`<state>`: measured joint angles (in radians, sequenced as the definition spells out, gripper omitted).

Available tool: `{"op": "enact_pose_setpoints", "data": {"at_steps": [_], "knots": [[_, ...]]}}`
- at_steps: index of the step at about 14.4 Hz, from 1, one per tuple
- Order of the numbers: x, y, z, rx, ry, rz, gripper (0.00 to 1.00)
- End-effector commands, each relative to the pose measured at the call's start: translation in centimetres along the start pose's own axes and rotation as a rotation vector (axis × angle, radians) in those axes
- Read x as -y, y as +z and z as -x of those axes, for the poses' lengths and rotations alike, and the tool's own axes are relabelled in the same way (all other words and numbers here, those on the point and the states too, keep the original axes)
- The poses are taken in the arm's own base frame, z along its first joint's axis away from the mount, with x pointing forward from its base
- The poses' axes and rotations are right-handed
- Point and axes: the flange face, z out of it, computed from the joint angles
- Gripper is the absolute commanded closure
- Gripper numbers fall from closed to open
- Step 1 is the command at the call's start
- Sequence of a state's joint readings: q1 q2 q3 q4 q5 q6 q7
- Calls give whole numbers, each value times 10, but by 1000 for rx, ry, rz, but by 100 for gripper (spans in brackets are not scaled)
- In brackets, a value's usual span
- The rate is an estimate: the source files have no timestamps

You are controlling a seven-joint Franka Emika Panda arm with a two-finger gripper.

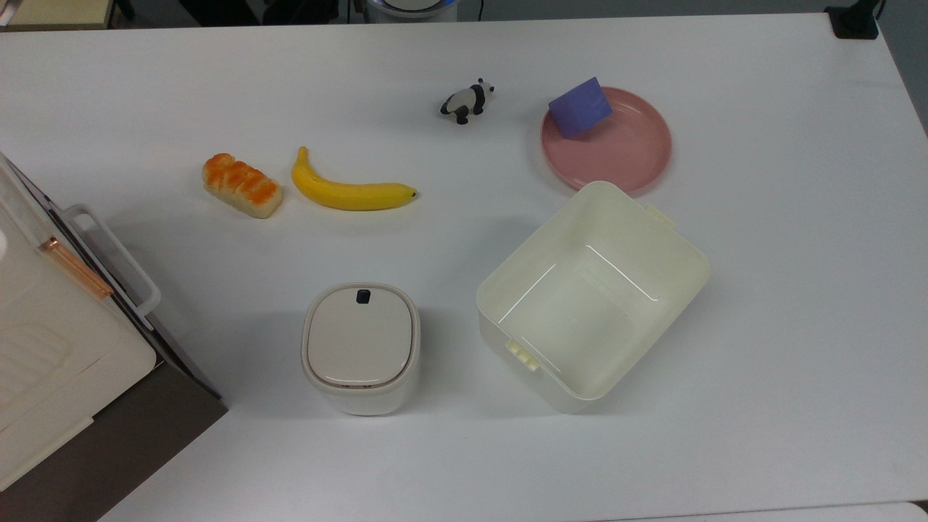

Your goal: Slide the drawer open

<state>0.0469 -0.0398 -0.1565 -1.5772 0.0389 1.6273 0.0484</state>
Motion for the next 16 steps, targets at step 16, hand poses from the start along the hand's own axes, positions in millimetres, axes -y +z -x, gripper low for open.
{"op": "enact_pose_setpoints", "data": {"at_steps": [16], "knots": [[0, 3, 7, 2, 21, -15, 0]]}}
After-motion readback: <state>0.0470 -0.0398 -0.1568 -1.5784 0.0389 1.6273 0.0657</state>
